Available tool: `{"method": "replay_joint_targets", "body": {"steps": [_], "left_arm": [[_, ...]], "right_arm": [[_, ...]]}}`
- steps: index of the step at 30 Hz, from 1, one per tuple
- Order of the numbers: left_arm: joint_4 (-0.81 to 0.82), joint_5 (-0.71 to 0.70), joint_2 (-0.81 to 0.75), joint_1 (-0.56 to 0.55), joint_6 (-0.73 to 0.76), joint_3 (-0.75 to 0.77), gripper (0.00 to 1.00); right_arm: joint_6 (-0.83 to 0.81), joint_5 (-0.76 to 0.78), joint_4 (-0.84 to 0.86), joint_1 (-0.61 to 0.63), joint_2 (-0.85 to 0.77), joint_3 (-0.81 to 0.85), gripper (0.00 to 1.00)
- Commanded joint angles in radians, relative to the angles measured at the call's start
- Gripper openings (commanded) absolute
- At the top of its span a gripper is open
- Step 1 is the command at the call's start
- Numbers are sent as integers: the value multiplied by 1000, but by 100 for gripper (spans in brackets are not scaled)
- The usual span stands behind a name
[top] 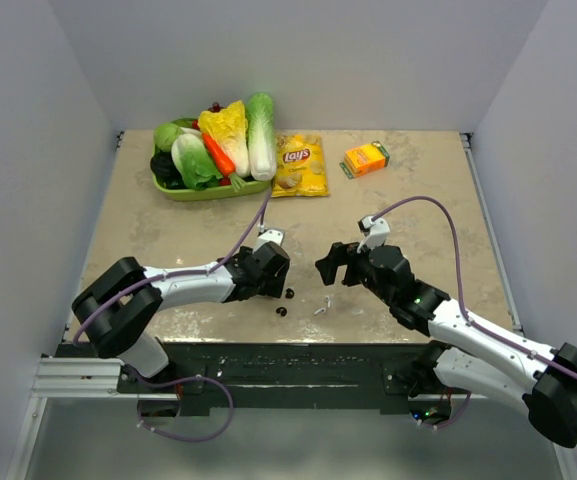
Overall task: Insert the wireless bluetooth earbuds into the charging case
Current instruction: Pick up the charging case at the center of the board.
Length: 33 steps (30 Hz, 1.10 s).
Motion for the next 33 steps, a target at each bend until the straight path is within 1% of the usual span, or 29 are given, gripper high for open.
{"method": "replay_joint_targets", "body": {"steps": [1,3,5,9,11,15,16,17,19,20,22,23,24,25,26,27,29,30,32,33], "left_arm": [[10,-5,7,-5,-5,-10,80],[1,-10,5,-5,-7,-10,84],[-9,-13,2,-5,-10,-10,86],[-12,-13,0,-5,-16,-19,87],[-7,-8,5,-5,-18,-23,86],[-1,-1,5,-5,-21,-33,78],[-1,2,5,-5,-19,-34,75],[-1,2,2,-5,-19,-34,68],[1,2,-6,-5,-18,-39,57],[4,1,-16,-7,-13,-39,48],[26,-4,-41,-7,1,-51,41],[39,-4,-79,-7,7,-56,35],[56,-2,-101,-7,14,-65,31],[100,13,-124,-7,37,-71,26],[123,16,-169,-8,44,-74,19],[148,21,-191,-10,54,-77,15],[246,19,-243,-24,94,-80,3],[270,10,-257,-27,100,-82,0],[370,24,-304,-28,139,-95,0],[422,39,-322,-30,154,-129,0]], "right_arm": [[-4,1,17,2,-3,-6,96],[-6,-1,17,2,4,-3,96],[-6,1,17,2,5,-3,96],[-6,1,20,2,10,-2,96],[-7,2,20,2,10,-2,96],[-6,4,14,2,5,-3,96],[-7,5,14,3,2,-3,96],[-6,5,14,2,0,-3,96],[-4,5,12,2,-1,-2,96],[-4,4,12,2,0,3,96],[-3,1,-2,3,-1,24,96],[-3,-4,-8,3,-1,33,96],[-1,-7,-19,2,-4,44,96],[-1,-8,-25,0,-6,68,96],[2,-11,-31,1,-7,82,96],[1,-13,-42,3,-4,98,96],[2,-4,-55,3,7,150,96],[2,33,-92,2,11,171,96],[-1,59,-132,2,25,245,96],[-10,67,-159,2,37,266,96]]}}
